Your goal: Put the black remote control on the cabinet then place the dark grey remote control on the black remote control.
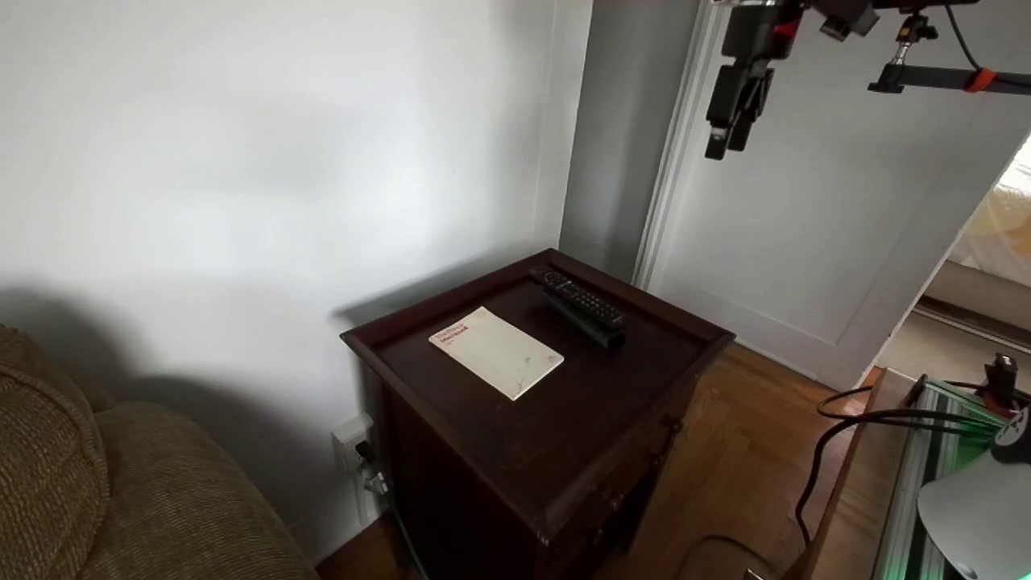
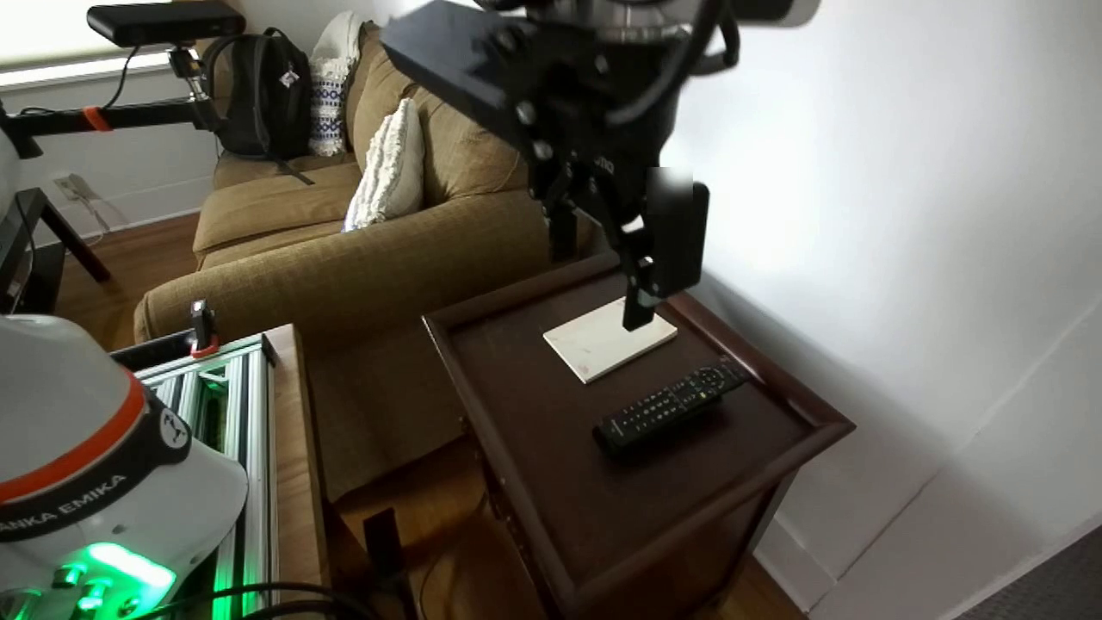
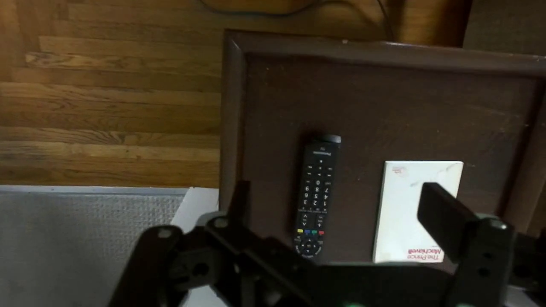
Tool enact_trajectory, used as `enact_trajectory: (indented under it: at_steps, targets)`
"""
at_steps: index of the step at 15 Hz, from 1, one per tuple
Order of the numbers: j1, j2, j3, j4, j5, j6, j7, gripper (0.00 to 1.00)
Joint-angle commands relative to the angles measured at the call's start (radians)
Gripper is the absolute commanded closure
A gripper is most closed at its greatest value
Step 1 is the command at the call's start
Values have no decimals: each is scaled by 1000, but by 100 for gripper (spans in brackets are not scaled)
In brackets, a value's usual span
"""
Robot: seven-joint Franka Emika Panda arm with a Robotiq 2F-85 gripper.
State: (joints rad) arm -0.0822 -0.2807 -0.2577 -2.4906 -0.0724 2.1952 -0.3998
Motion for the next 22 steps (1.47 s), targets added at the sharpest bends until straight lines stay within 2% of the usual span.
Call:
enact_trajectory:
  at_steps: [1, 3, 6, 7, 9, 13, 19, 22]
  targets:
    - [30, 180, -13, 60, 185, 84, -115, 0]
    - [24, 264, 8, 92, 268, 89, -149, 0]
    - [0, 368, 50, 146, 313, 79, -151, 0]
    - [-12, 282, 59, 88, 265, 82, -112, 0]
    - [-19, 312, 74, 104, 267, 82, -111, 0]
    - [-23, 297, 73, 104, 267, 82, -112, 0]
    - [-21, 504, 98, 104, 156, 472, 40, 0]
    - [-15, 600, 111, 129, 104, 584, 148, 0]
